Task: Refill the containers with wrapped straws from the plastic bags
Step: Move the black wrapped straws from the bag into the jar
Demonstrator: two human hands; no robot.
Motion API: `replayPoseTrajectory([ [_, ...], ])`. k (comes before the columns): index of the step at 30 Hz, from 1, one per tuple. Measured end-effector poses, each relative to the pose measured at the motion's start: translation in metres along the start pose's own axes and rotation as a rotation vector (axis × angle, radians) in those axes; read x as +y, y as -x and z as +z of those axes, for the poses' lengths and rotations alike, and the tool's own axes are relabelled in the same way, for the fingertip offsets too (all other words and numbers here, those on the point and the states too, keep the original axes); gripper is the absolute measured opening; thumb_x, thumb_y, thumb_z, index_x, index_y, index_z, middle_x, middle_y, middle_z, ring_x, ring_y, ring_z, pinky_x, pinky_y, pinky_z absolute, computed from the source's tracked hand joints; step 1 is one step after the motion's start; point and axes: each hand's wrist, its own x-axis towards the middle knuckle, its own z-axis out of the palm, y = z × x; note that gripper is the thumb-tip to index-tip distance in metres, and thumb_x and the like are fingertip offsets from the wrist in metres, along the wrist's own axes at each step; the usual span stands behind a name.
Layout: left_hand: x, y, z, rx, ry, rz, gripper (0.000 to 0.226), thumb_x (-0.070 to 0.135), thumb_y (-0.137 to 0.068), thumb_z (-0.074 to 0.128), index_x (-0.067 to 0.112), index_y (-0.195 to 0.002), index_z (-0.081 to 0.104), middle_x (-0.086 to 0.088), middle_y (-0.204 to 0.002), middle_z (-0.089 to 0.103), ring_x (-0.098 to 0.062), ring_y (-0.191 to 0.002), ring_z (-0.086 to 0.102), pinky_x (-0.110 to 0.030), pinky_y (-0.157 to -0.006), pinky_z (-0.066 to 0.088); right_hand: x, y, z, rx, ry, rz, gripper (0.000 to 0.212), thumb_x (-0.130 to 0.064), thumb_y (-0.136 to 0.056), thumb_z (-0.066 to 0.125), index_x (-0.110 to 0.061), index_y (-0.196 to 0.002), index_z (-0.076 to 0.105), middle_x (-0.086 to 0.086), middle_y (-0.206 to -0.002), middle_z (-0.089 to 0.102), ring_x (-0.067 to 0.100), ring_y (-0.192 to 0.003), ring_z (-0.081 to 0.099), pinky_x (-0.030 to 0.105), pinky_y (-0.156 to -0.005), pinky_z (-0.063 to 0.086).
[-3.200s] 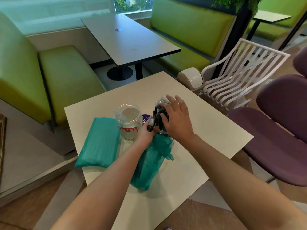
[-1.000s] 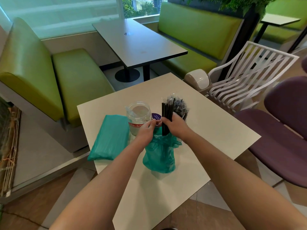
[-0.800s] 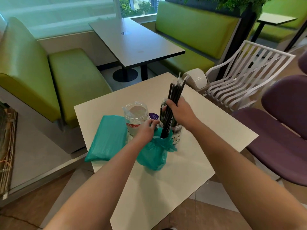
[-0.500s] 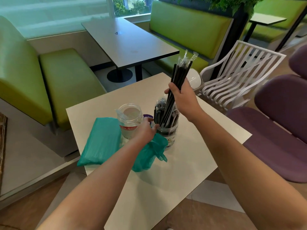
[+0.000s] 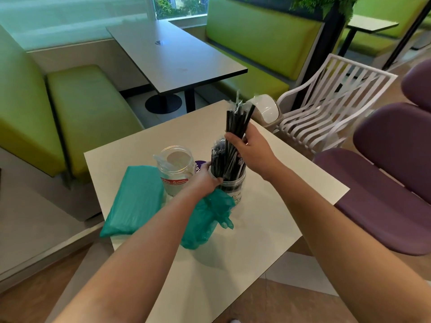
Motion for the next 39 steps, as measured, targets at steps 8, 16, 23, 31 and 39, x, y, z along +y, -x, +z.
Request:
replayPoseTrajectory([
  [8,-0.006,0.0,0.0,-0.006,-0.053,-0.004,0.074,0.046,-0.089,0.062,0.033,-0.149,0.021,-0.01,-0.123,0.063,-0.03,-0.103,0.064,-0.049,-0.091,0.053,0.053,0.015,0.036,0.129,0.474,0.067,0.04,-0.049,-0.082,0.07,-0.012,-0.098,0.067,0.001,-0.1,0.041,0.021,-0.098,0.042,0.036,-0.086,0.046],
  [16,-0.006,-0.002,0.0,-0.005,-0.104,0.012,0.073,0.042,-0.093,0.061,0.027,-0.151,0.02,-0.012,-0.126,0.062,-0.031,-0.104,0.064,-0.044,-0.087,0.053,0.03,0.012,0.033,0.217,0.4,-0.09,0.07,-0.048,-0.076,0.073,-0.02,-0.133,0.044,0.002,-0.13,0.044,0.019,-0.12,0.04,0.033,-0.102,0.038],
  [23,-0.008,-0.006,-0.001,-0.027,-0.083,0.028,0.075,0.041,-0.091,0.063,0.025,-0.151,0.02,-0.009,-0.131,0.06,-0.028,-0.111,0.061,-0.048,-0.097,0.048,0.038,0.007,0.052,-0.057,0.604,-0.261,0.05,-0.018,-0.104,0.036,-0.017,-0.153,0.026,0.001,-0.161,0.02,0.017,-0.148,0.013,0.032,-0.119,0.0],
  [31,-0.008,-0.004,0.0,-0.011,-0.074,0.028,0.07,0.032,-0.095,0.06,0.023,-0.151,0.02,-0.011,-0.136,0.053,-0.03,-0.115,0.058,-0.042,-0.099,0.047,0.044,-0.002,0.043,-0.071,0.856,-0.305,0.059,-0.054,-0.085,0.061,-0.038,-0.14,0.044,-0.003,-0.161,0.018,0.028,-0.149,0.006,0.06,-0.116,0.003],
  [39,-0.008,-0.005,0.0,-0.021,-0.085,-0.015,0.071,0.045,-0.091,0.062,0.032,-0.148,0.022,-0.005,-0.113,0.066,-0.023,-0.095,0.065,-0.045,-0.085,0.055,0.047,-0.014,0.04,-0.154,0.665,-0.034,0.052,-0.023,-0.081,0.074,-0.031,-0.128,0.052,0.003,-0.137,0.038,0.03,-0.118,0.041,0.044,-0.087,0.051],
])
